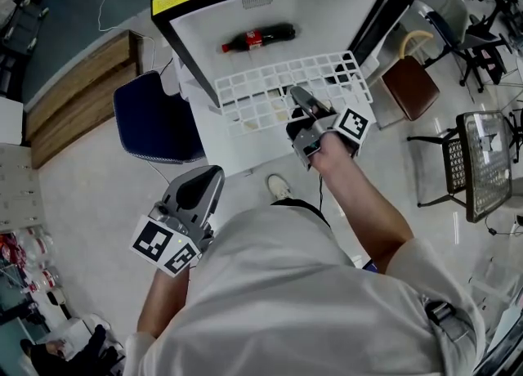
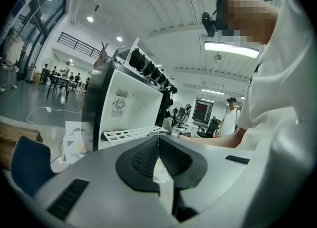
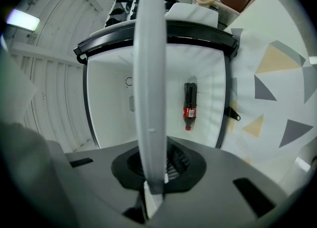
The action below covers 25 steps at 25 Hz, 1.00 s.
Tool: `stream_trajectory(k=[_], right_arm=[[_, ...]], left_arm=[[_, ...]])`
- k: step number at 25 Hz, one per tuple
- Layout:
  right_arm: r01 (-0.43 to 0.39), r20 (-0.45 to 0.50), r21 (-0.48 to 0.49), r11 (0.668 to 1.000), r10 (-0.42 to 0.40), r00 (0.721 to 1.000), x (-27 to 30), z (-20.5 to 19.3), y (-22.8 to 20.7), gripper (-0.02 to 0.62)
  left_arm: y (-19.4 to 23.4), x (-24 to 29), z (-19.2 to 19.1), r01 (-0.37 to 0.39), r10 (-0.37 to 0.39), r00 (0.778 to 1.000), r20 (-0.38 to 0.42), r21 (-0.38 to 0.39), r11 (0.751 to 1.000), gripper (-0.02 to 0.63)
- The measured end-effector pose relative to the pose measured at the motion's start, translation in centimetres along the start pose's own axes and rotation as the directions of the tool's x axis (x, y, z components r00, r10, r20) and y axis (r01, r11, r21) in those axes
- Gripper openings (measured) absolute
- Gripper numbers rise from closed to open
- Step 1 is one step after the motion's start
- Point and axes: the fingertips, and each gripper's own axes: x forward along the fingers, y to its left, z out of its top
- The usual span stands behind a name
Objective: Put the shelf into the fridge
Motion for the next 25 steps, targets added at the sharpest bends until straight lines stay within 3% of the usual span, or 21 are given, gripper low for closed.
stream_trajectory(k=[25], right_arm=[[-0.001, -0.023, -0.001, 1.0, 0.001, 1.0, 2.4, 0.5, 0.0, 0.031]], left_arm=[[1.6, 1.6, 0.5, -0.009, 0.01, 0.999, -0.03, 0.011, 1.0, 0.018]])
